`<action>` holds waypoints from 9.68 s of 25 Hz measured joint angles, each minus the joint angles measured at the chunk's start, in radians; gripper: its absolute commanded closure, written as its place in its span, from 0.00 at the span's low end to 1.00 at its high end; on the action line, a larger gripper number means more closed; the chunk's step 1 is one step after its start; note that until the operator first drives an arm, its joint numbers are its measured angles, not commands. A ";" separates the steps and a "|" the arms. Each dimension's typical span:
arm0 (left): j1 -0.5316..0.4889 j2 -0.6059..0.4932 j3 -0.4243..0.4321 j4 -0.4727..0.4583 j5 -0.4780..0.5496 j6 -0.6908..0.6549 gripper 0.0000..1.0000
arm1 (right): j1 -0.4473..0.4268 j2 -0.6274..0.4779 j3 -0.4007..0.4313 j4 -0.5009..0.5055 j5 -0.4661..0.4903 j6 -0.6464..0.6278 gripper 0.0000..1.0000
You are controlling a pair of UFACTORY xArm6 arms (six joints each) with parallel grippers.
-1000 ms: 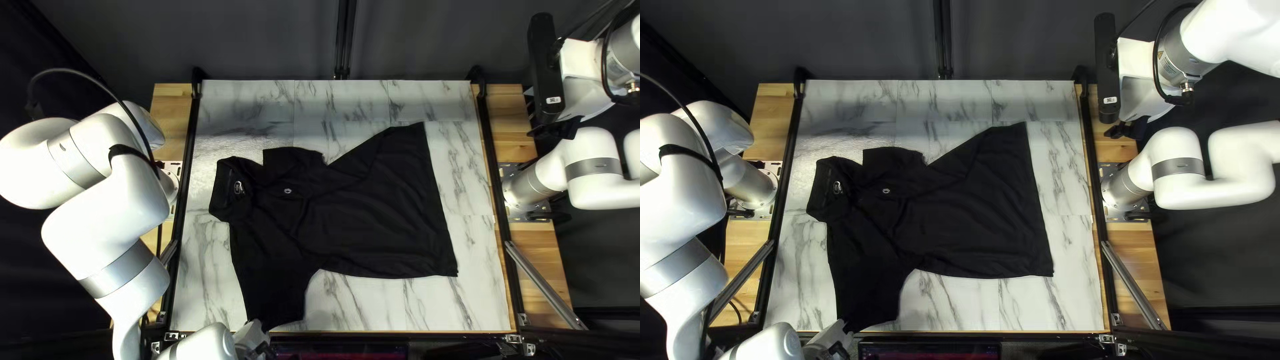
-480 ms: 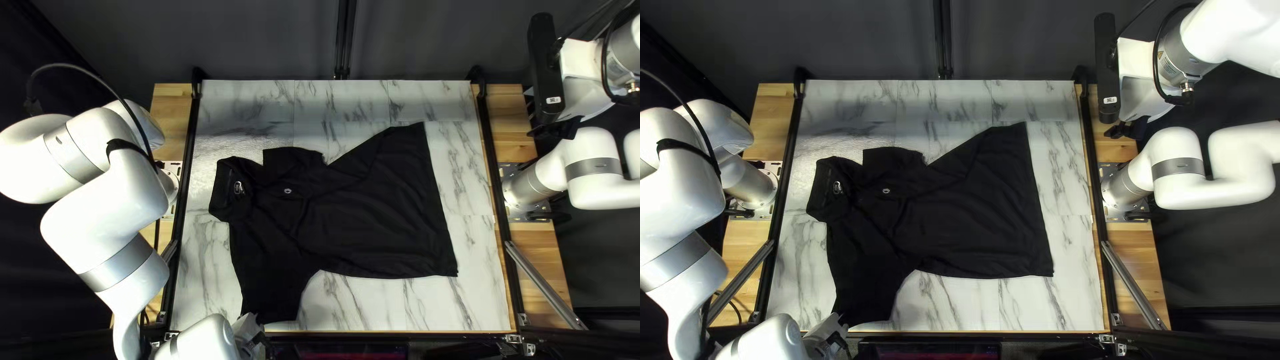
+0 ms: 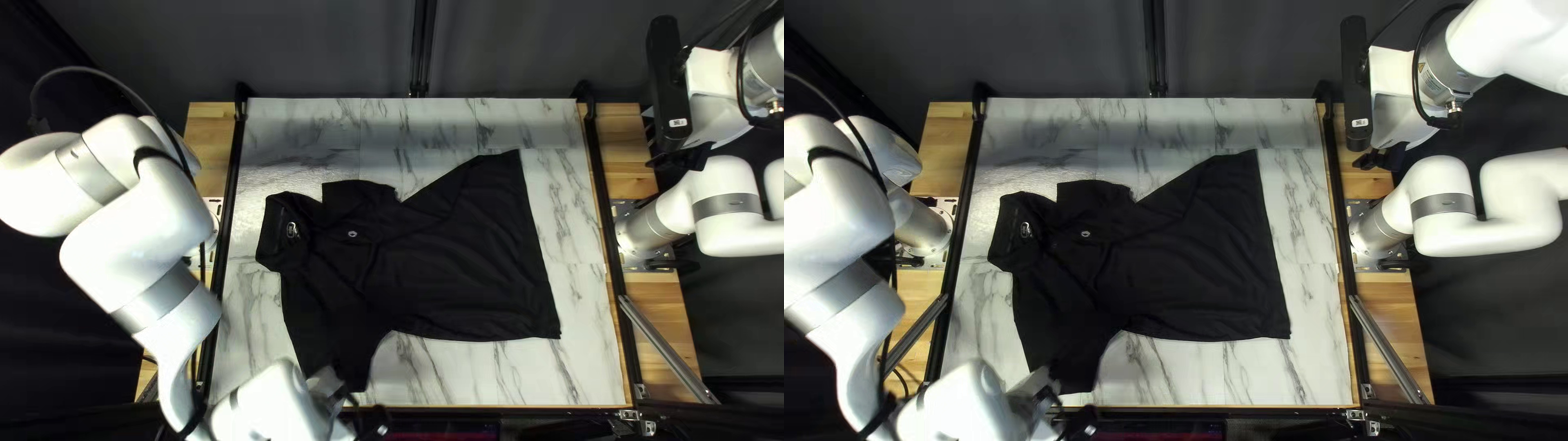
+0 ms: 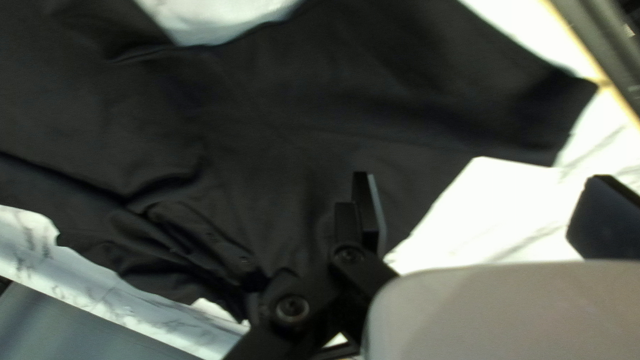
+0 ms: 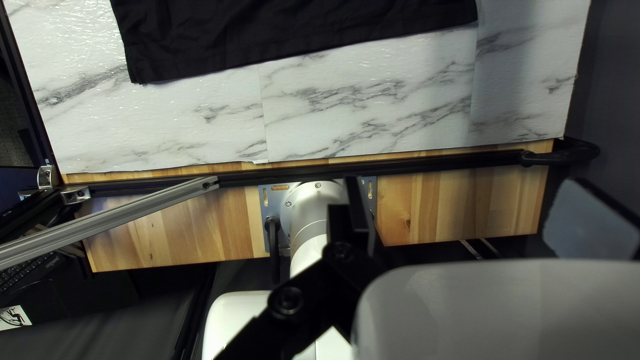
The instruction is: Fold t-shirt
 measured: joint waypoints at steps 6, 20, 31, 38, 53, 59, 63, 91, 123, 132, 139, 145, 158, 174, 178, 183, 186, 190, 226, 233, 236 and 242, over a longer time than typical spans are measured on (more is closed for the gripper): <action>0.190 -0.118 0.181 0.045 -0.101 0.146 0.00 | 0.000 0.000 0.000 0.000 0.000 0.000 0.00; 0.710 -0.443 0.507 -0.075 -0.242 0.469 0.00 | 0.000 0.000 0.000 0.000 0.000 0.000 0.00; 0.647 -0.391 0.502 0.020 -0.181 0.253 0.00 | 0.000 0.000 0.000 0.000 0.000 0.000 0.00; 0.731 -0.364 0.575 0.077 -0.220 0.107 0.00 | 0.000 0.000 0.000 0.000 0.000 0.000 0.00; 0.788 -0.295 0.617 0.042 -0.314 0.090 1.00 | 0.000 0.000 0.000 0.000 0.000 0.000 0.00; 0.828 -0.328 0.615 0.050 -0.281 0.119 1.00 | 0.000 0.000 0.000 0.000 0.000 0.000 0.00; 0.860 -0.363 0.593 0.069 -0.224 0.142 1.00 | 0.000 0.000 0.000 0.000 0.000 0.000 0.00; 1.153 -0.463 0.486 0.167 -0.110 0.364 1.00 | 0.000 0.000 0.000 0.000 0.000 0.000 0.00; 0.451 -0.526 0.427 -0.008 0.045 -0.186 0.00 | 0.000 0.000 0.000 0.000 0.000 0.000 0.00; 0.418 -0.506 0.408 -0.029 0.045 -0.228 0.00 | 0.000 0.000 0.000 0.000 0.000 0.000 0.00; 0.278 -0.381 0.353 -0.082 -0.052 -0.422 0.00 | 0.000 0.000 0.000 0.000 0.000 0.000 0.00; 0.189 -0.239 0.242 -0.123 -0.163 -0.608 0.00 | 0.000 0.000 0.000 0.000 0.000 0.000 0.00; 0.166 -0.138 0.223 -0.144 -0.310 -0.692 0.00 | 0.000 0.000 0.000 0.000 0.000 0.000 0.00; 0.170 -0.005 0.267 -0.066 -0.576 -0.935 0.15 | 0.000 0.000 0.000 0.000 0.000 0.000 0.00; 0.169 0.018 0.245 -0.048 -0.542 -0.972 0.99 | 0.000 0.000 0.000 0.000 0.000 0.000 0.00; 0.157 0.045 0.218 -0.024 -0.503 -1.021 1.00 | 0.000 0.000 0.000 0.000 0.000 0.000 0.00; 0.152 0.047 0.213 -0.019 -0.484 -1.037 1.00 | 0.000 0.000 0.000 0.000 0.000 0.000 0.00; 0.146 0.044 0.204 -0.020 -0.460 -1.045 1.00 | 0.000 0.000 0.000 0.000 0.000 0.000 0.00; 0.040 -0.099 0.146 -0.147 -0.071 -1.022 0.97 | 0.000 0.000 0.000 0.000 0.000 0.000 0.00; 0.068 -0.045 0.091 -0.145 -0.073 -0.976 0.94 | 0.000 0.000 0.000 0.000 0.000 0.000 0.00; 0.082 -0.046 0.078 -0.143 -0.060 -0.954 0.88 | 0.000 0.000 0.000 0.000 0.000 0.000 0.00; 0.071 -0.023 0.016 -0.151 -0.016 -0.933 0.93 | 0.000 0.000 0.000 0.000 0.000 0.000 0.00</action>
